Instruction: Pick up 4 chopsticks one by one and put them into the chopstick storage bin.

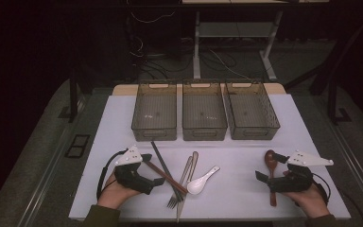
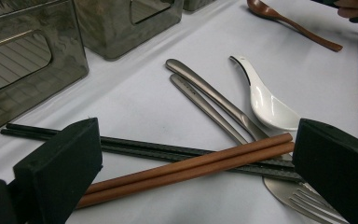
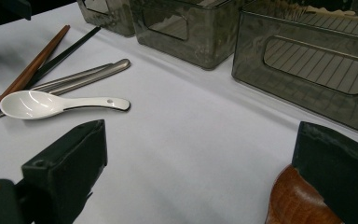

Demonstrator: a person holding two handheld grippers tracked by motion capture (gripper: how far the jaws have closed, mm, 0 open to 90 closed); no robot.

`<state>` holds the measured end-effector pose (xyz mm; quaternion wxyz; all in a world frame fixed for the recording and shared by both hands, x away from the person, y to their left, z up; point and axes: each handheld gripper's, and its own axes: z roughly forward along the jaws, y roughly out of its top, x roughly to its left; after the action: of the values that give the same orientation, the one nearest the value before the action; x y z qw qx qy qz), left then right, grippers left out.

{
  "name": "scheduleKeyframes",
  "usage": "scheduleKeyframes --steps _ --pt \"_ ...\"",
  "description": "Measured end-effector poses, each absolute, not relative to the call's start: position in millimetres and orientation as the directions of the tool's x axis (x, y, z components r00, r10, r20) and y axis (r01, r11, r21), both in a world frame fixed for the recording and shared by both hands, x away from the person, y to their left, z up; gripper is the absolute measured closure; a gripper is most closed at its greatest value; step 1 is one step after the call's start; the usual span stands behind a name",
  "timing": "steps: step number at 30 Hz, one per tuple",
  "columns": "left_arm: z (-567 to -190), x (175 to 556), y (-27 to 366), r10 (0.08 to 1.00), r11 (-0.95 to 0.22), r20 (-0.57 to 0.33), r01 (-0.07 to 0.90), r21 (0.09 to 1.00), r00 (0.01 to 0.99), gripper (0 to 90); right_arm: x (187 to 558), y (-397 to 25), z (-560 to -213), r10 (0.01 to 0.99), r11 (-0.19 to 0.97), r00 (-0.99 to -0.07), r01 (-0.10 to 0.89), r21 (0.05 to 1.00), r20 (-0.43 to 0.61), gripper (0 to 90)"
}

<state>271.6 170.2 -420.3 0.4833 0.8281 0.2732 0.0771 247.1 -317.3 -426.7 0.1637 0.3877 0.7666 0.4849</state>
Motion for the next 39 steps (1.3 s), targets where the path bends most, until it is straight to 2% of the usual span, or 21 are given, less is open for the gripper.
scheduleKeyframes --steps 12,17,19,23,30,34,39 --pt "-420 273 169 0.526 -0.393 -0.135 0.381 0.837 0.840 3.1 247 -319 -427 0.755 0.217 -0.641 0.441 0.871 0.137 2.7" --pt "-418 272 170 0.527 -0.391 -0.135 0.381 0.838 0.839 14.3 247 -319 -429 0.755 0.225 -0.641 0.450 0.864 0.137 2.7" --pt "-419 271 169 0.518 -0.408 -0.133 0.381 0.829 0.845 16.1 247 -319 -428 0.758 0.222 -0.638 0.449 0.866 0.137 2.7" --pt "-420 269 166 0.501 -0.427 -0.134 0.379 0.821 0.855 28.7 247 -318 -427 0.760 0.222 -0.636 0.447 0.866 0.133 2.7" --pt "-422 269 163 0.447 -0.464 -0.156 0.377 0.802 0.881 63.0 247 -318 -428 0.761 0.226 -0.635 0.449 0.864 0.132 2.7" --pt "-424 268 159 0.419 -0.484 -0.169 0.377 0.790 0.892 78.1 248 -319 -428 0.762 0.228 -0.634 0.453 0.862 0.132 2.7" --pt "-426 267 153 0.384 -0.513 -0.185 0.376 0.772 0.905 88.7 247 -318 -428 0.763 0.229 -0.634 0.452 0.862 0.130 2.8"
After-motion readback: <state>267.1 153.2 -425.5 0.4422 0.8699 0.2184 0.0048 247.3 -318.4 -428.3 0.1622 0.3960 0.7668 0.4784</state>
